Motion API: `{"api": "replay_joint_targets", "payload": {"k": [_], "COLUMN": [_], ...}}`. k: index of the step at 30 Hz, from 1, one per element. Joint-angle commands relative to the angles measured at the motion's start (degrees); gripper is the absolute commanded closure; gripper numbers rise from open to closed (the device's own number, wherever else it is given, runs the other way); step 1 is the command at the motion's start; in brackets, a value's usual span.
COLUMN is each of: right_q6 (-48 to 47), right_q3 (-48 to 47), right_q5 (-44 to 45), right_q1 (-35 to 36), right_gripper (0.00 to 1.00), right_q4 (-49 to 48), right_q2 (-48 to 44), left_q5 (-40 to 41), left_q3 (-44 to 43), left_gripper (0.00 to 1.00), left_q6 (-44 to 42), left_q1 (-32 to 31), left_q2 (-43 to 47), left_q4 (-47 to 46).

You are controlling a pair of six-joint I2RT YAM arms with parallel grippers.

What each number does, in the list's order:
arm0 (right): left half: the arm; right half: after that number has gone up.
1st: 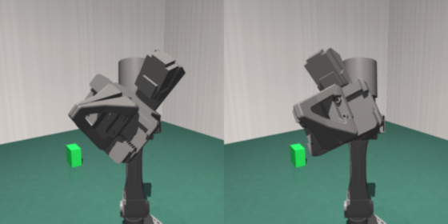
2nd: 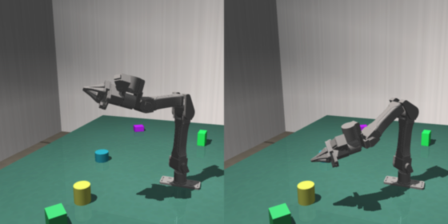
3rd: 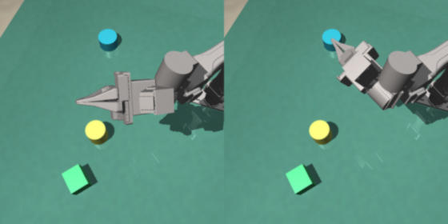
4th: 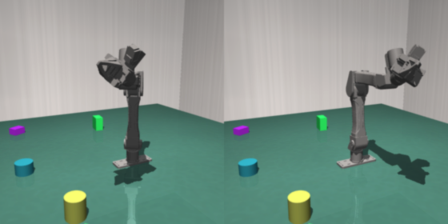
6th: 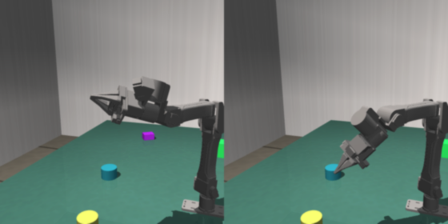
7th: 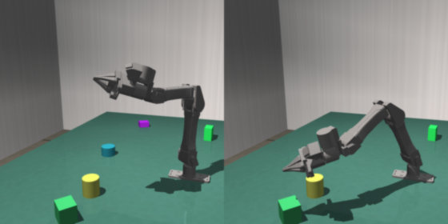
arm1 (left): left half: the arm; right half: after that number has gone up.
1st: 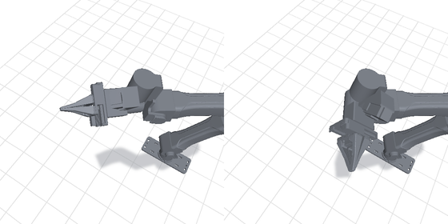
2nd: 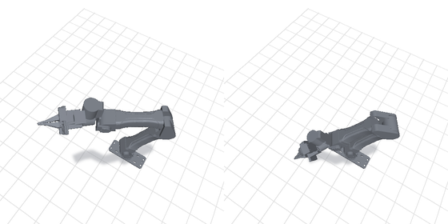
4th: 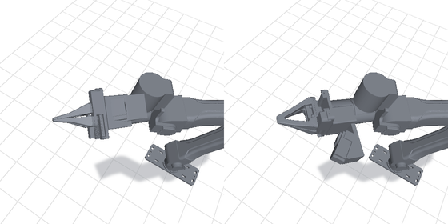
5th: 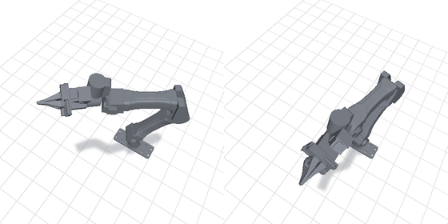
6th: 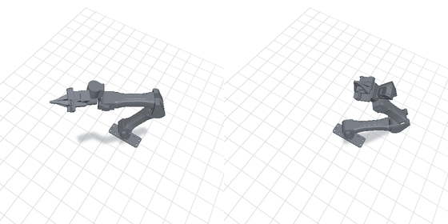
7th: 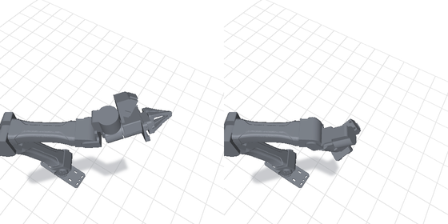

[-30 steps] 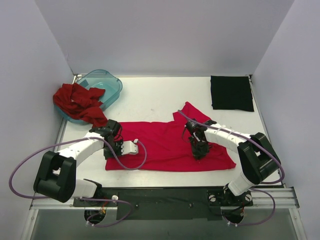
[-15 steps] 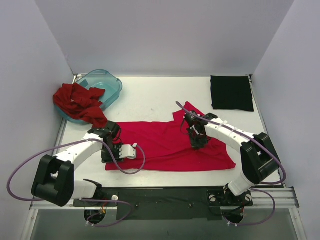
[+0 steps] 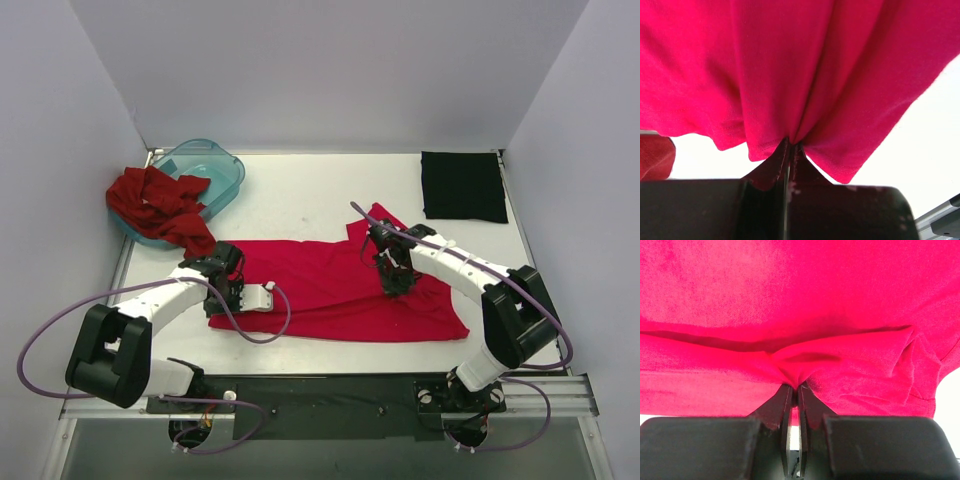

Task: Fold and stack the t-shirts
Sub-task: Fold the flattened tshirt in 1/3 of the way

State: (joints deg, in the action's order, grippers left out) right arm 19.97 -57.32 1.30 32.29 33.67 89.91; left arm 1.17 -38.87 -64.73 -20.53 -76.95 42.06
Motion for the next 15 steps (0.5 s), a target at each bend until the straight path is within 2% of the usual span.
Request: {"api": "replay_joint_targets", "payload": {"k": [1,2,5,9,15], "right_q6": [-2.21,-2.39,-3.97,-4.94,-5.02], "right_q3": [-3.15,-3.93,-5.43,-7.28,-7.37], "right_q5": [2.04,2.39,2.65,2.48,2.13], "right_q1": [-0.74,-0.83,-0.92,-1.09,-1.09], "right_gripper": [1.00,1.00,1.00,1.00,1.00], "right_q4": [3.24,3.59,4.12,4.30,4.30], "right_q2": [0.18,0.70,1.58,2.90,3.43], "left_q5": [-0.73,-1.16,-1.17,-0.73,-0.90], "left_q3": [-3.22,-4.10,-5.16,-4.02,-6.21], "left_gripper": [1.00,1.00,0.90,0.79,0.81], "left_q6": [1.62,1.62,1.27,1.54,2.94], "left_q1": [0.49,0.50,0.76,0.85,0.85], "left_q2": [1.54,1.54,1.10,1.19,-0.05], "left_q4": [1.43,3.70,6.00,2.07,1.17]}}
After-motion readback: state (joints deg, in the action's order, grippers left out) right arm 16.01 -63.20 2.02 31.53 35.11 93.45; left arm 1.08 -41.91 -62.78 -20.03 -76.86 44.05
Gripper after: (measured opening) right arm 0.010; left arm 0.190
